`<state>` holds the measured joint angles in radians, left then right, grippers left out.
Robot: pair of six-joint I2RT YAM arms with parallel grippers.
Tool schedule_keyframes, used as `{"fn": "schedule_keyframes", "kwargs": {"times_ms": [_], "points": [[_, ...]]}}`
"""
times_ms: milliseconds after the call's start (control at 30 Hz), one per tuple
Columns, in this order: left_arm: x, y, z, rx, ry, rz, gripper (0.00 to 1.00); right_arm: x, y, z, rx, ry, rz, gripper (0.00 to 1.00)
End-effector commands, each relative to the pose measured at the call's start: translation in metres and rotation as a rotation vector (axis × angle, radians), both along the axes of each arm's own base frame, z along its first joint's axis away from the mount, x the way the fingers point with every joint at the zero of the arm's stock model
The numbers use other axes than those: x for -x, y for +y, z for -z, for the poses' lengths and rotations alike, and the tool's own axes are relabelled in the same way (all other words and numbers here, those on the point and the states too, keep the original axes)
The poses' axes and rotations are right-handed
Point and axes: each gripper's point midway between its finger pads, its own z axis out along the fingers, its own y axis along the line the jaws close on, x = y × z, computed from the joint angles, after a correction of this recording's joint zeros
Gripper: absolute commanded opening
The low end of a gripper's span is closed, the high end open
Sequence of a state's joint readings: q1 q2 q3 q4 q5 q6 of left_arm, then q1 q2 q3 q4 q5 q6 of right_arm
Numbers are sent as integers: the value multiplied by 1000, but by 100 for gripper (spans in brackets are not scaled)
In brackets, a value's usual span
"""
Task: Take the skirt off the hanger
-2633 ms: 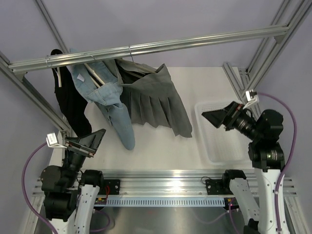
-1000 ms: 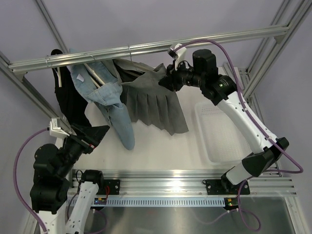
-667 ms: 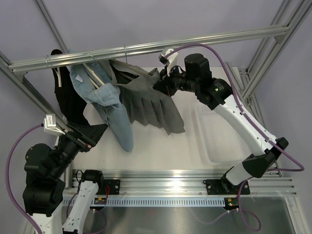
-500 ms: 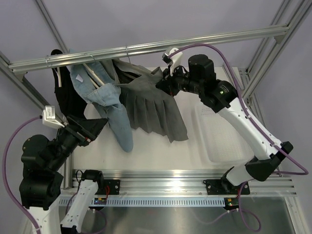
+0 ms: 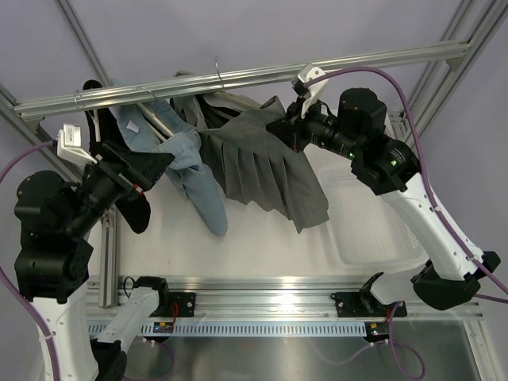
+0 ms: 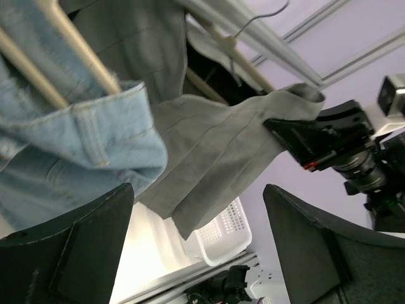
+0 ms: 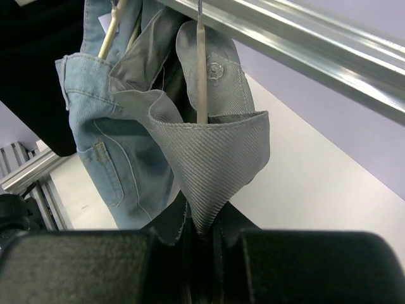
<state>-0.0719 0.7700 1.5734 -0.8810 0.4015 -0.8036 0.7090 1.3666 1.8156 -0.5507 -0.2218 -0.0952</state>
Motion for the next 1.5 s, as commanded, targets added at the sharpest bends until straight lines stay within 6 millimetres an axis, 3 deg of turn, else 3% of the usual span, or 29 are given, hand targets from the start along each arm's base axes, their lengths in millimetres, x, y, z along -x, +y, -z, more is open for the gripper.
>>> {"fn": "schedule_keyframes", "kwargs": {"times_ms": [0,233,267,300,333,400,533,700,867,1100,1333,1433,1467], "points": [[-3,-11,-38,6,-113,77,88,9,-4,-66,-145,-137,-8,0],[-35,-33,-68,-11,-160,131,82,29,-14,-38,-133,-21,-14,0],[-39,-44,-68,-30,-152,130,82,31,-15,-34,-142,11,-9,0],[-60,-56,-59,-91,-123,126,82,36,-18,-29,-140,38,-8,0],[-52,-66,-67,-110,-128,157,82,39,-20,-26,-134,51,-12,0],[-72,-76,-61,-156,-109,125,82,48,-24,-21,-139,99,-18,0],[-76,-94,-64,-190,-150,122,79,70,-28,-11,-125,194,-55,0],[-83,-117,-42,-268,-134,113,71,90,-38,-1,-133,254,-66,0],[-82,-137,-33,-318,-164,99,59,101,-39,4,-136,288,-100,0],[-84,-163,-16,-403,-160,97,56,114,-46,-3,-162,285,-119,0],[-86,-167,-7,-459,-152,55,51,124,-52,-11,-181,273,-132,0],[-86,-169,-2,-473,-144,58,25,129,-52,-13,-187,276,-149,0],[-86,-169,-2,-471,-141,56,0,130,-54,-15,-191,273,-150,0]]}}
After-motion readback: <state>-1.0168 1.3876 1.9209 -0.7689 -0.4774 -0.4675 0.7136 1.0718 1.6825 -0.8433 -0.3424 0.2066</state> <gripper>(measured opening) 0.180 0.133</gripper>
